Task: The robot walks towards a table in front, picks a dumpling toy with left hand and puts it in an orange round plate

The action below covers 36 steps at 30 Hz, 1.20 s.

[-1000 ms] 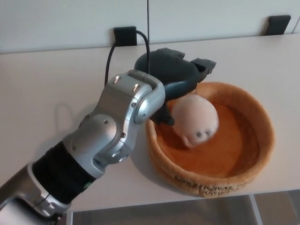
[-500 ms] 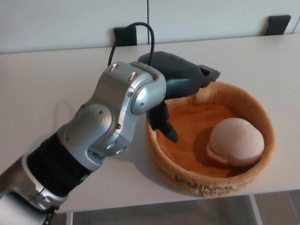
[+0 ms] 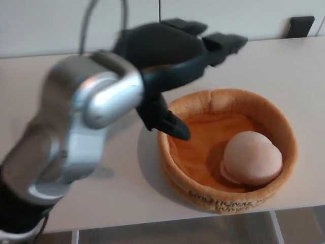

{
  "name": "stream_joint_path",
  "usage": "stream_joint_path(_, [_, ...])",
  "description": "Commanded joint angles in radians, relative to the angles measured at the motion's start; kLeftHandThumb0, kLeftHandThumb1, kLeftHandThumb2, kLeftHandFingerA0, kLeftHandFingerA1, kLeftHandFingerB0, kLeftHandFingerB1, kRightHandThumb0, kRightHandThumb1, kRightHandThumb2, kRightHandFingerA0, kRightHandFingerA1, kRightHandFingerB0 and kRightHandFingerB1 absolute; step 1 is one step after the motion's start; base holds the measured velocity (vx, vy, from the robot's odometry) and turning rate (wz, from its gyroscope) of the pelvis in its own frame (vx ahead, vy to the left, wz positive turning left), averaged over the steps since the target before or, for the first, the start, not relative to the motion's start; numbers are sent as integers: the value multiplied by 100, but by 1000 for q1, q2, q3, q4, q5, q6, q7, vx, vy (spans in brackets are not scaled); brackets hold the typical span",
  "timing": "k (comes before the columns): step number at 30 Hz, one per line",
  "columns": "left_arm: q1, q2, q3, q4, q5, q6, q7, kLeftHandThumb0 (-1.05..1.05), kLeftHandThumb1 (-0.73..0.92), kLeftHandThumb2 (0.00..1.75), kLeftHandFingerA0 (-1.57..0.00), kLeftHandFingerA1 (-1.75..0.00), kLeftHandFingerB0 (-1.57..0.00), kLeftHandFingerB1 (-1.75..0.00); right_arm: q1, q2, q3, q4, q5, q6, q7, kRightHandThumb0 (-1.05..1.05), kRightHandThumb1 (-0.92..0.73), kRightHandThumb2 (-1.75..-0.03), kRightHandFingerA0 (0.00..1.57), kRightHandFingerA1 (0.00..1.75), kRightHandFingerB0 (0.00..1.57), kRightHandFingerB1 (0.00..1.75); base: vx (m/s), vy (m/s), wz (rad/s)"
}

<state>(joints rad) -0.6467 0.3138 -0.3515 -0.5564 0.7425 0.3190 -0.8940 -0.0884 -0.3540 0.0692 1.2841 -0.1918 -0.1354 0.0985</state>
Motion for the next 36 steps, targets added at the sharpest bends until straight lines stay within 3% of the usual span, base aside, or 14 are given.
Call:
stream_joint_path(1, [326,81,674,-487,-614,-67,-153,-26,32,86,-2,-52,0,-48,45,-16,-1,1,-5,-12,-2,-23,-59,-58,72,56,52,39,0,0,0])
stream_joint_path(2, [470,78,869,-490,-805,-152,-179,-26,32,86,-2,-52,0,-48,52,-16,2,7,-9,-9,-5,-23,-59,-58,72,56,52,39,0,0,0])
stream_joint_path(3, [641,63,1049,-491,-944,-194,-218,-44,35,60,-13,-36,-18,-35,60,-17,3,6,-9,-15,-2,-22,-62,-59,71,55,50,39,0,0,0])
stream_joint_path(7, [731,68,1124,-491,-1015,-217,-219,-44,35,60,-13,-36,-18,-35,64,-18,3,5,-8,-17,0,-22,-62,-59,71,55,50,39,0,0,0])
stream_joint_path(8, [884,42,1206,-471,-1081,-246,-298,-36,36,58,-18,-39,-25,-35,77,-20,12,5,-16,-33,-2,-31,-54,-72,64,56,43,46,0,0,0])
stream_joint_path(9, [996,21,1266,-456,-1127,-266,-359,-36,36,58,-18,-39,-25,-35,87,-21,18,5,-22,-45,-3,-31,-54,-72,64,56,43,46,0,0,0])
stream_joint_path(10, [1234,-42,1277,-361,-1134,-430,-461,-22,24,83,-13,-54,-12,-52,96,-22,19,12,-24,-52,-4,-33,-51,-71,65,57,43,47,0,0,0])
stream_joint_path(12, [1350,-76,1237,-289,-1098,-544,-480,-23,22,83,-13,-54,-13,-52,98,-21,19,20,-25,-49,-7,-23,-59,-57,70,49,48,38,0,0,0])
stream_joint_path(13, [1439,-100,1205,-222,-1042,-635,-450,-41,41,53,-31,-37,-31,-31,101,-20,19,24,-25,-51,-9,-21,-58,-57,70,50,48,39,0,0,0])
stream_joint_path(18, [1723,-115,1062,49,-691,-893,-177,-47,49,56,-32,-39,-31,-31,133,-14,16,23,-18,-55,-11,-21,-58,-57,71,51,47,38,0,0,0])
stream_joint_path(23, [1798,-22,967,229,-509,-944,-29,-55,42,73,-37,-53,-28,-43,162,-24,19,23,-21,-60,-8,-25,-62,-60,69,48,47,39,0,0,0])
stream_joint_path(25, [1814,7,958,237,-472,-905,-10,-55,42,73,-36,-52,-30,-43,165,-24,19,20,-21,-60,-13,-23,-60,-58,72,49,47,38,0,0,0])
stream_joint_path(26, [1818,17,958,241,-462,-883,-6,-46,51,56,-38,-44,-35,-33,166,-24,17,20,-19,-59,-14,-22,-62,-58,74,50,47,38,0,0,0])
stream_joint_path(36, [1836,148,919,360,-287,-748,98,-54,57,57,-29,-45,-27,-35,192,-22,27,24,-28,-54,-22,-26,-60,-59,69,47,47,38,0,0,0])
